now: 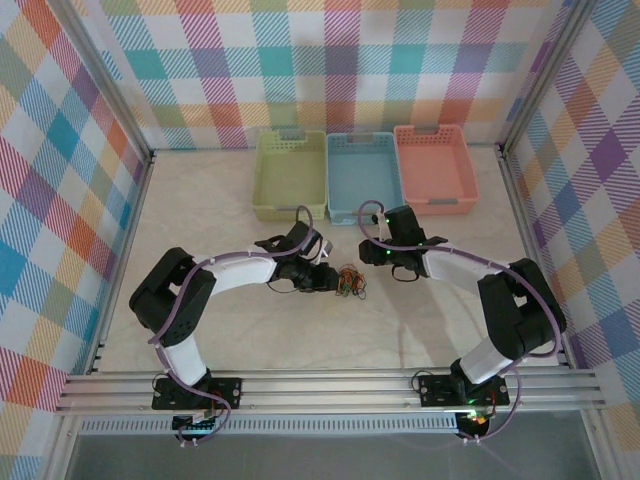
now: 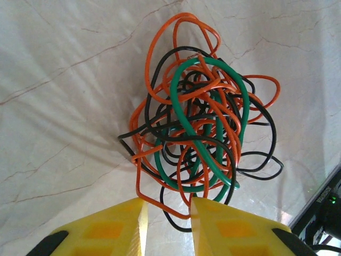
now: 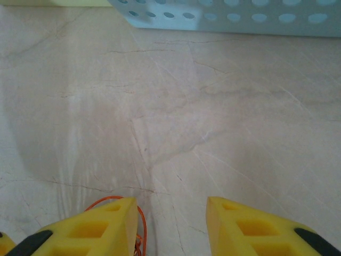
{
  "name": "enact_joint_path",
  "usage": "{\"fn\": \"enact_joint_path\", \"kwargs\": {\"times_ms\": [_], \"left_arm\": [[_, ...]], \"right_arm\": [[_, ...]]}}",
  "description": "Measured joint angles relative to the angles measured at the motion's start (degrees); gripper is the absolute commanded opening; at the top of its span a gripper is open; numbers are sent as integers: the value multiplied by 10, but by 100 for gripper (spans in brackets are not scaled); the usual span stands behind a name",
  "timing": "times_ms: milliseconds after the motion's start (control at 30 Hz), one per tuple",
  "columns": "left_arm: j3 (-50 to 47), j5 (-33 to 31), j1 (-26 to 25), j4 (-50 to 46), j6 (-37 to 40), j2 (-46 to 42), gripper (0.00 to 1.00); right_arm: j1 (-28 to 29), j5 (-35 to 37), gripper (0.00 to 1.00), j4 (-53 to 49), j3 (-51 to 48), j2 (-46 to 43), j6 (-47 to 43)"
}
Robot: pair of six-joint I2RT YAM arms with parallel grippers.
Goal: Untangle the cables
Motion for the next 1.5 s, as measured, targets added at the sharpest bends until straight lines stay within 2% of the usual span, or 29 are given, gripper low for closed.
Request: {"fn": "enact_joint_path", "kwargs": {"times_ms": [233,633,933,1200,1333,1500], "left_arm": [[0,5,0,8,-2,0,22],[0,-18,0,6,3,-4,0],[-12,-63,0,10,7,-60,0],[-54,-88,0,41,23,-151,0],[-73,-80,0,63,35,-176,0],[-100,-65,0,97,40,-216,0]], "right_arm": [[0,0,40,-2,2,1,0],[0,0,39,-9,3,4,0],[0,-6,39,1,-2,-2,0],[5,-111,46,116,-89,-101,-4],[13,-163,45,165,-103,-110,-7],[32,-187,45,192,-106,-114,-20]]}}
